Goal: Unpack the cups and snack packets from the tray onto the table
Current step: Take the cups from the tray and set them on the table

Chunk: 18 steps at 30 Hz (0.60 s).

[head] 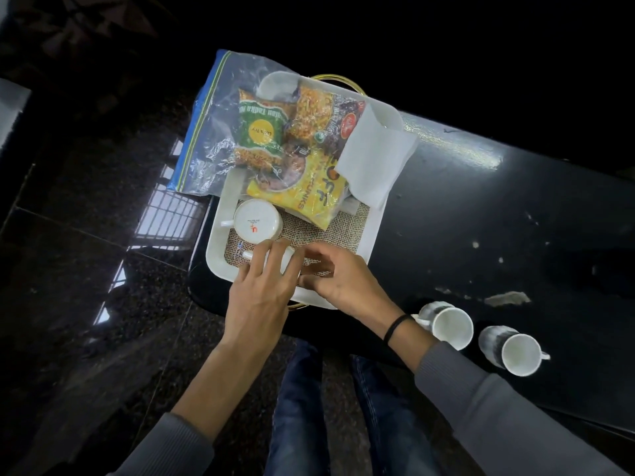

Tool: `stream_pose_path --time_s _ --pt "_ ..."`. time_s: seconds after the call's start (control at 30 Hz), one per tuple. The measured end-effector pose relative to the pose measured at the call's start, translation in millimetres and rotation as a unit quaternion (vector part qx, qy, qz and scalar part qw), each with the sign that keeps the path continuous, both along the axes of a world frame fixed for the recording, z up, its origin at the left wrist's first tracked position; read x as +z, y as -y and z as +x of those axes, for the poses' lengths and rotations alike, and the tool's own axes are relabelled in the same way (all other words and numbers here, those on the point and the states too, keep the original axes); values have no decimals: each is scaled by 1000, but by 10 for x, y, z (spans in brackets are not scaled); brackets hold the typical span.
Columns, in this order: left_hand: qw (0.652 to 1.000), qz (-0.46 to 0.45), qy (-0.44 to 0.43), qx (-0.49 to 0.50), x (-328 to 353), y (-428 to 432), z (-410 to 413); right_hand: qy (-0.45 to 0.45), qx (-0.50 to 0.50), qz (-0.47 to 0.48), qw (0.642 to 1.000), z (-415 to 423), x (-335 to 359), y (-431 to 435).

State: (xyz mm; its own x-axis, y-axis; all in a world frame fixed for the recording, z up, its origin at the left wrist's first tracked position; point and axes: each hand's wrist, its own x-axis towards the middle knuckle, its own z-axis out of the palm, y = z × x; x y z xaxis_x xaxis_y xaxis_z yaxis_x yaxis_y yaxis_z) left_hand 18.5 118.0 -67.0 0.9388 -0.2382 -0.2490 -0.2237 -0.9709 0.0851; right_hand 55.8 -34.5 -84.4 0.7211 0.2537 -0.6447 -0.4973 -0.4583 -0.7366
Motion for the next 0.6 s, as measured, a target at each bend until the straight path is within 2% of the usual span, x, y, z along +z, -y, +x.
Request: stream_pose_path --time_s 0.4,0.47,0.53,0.6 --pt "998 -51 2 -34 13 47 227 3 -54 19 998 -70 -52 264" --pt "996 -92 14 -2 12 93 254 8 -70 20 997 -60 -54 348" --pt "983 -172 15 58 29 147 285 13 -86 24 996 -46 -41 464" --pt "945 -285 -13 159 78 179 339 12 -105 38 994 -28 -2 594"
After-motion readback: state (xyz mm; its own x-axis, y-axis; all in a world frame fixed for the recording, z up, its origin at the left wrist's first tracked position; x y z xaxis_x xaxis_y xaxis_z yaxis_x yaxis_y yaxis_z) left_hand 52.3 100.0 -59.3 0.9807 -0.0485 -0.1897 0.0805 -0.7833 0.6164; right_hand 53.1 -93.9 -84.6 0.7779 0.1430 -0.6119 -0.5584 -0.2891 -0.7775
